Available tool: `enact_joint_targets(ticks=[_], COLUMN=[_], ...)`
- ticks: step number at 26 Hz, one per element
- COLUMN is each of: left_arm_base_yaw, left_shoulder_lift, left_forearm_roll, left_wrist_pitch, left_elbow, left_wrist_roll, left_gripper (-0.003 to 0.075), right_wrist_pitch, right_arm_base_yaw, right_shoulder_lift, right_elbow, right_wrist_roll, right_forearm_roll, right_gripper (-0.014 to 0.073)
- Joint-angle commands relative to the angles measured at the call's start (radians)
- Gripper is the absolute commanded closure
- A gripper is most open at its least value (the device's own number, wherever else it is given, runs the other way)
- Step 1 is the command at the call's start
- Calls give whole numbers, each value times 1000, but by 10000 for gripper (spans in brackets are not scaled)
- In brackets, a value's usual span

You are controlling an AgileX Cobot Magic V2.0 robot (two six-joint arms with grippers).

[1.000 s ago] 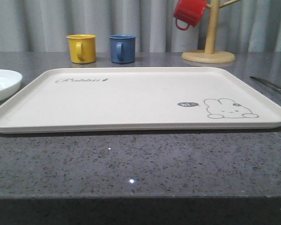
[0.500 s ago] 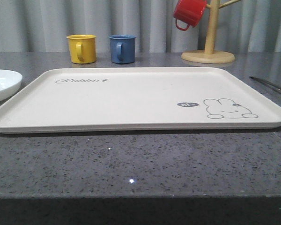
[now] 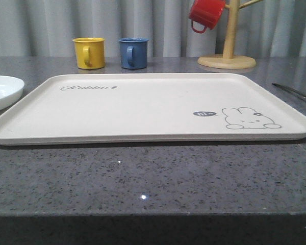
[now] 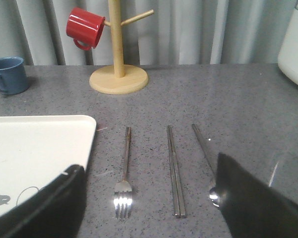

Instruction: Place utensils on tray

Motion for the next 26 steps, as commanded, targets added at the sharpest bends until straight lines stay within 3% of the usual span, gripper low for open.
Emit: enact_joint_targets(ticks=[1, 6, 11, 15, 17, 26], left_arm_base_yaw=[-49, -104, -108, -108, -108, -108], left_shoulder_lift=[135, 415, 662, 810, 858, 891], left_forearm_roll=[-9, -9, -9, -9, 2, 4], left_wrist_pitch=[91, 455, 671, 699, 693, 695], left_elbow=[-147, -369, -530, -590, -602, -607], left_wrist_roll=[80, 165, 182, 205, 205, 205], left_gripper=[174, 174, 174, 178, 220, 517], right_wrist_pitch=[-81, -81, -81, -81, -81, -81], right_arm_base_yaw=[-6, -6, -6, -6, -6, -6], right_shoulder_lift=[16, 16, 16, 16, 16, 16], right_elbow=[-36, -36, -36, -36, -36, -36], right_wrist_roll=[-6, -6, -6, -6, -6, -6], right_forearm_roll=[-12, -12, -12, -12, -12, -12], right_gripper=[23, 23, 23, 23, 23, 23])
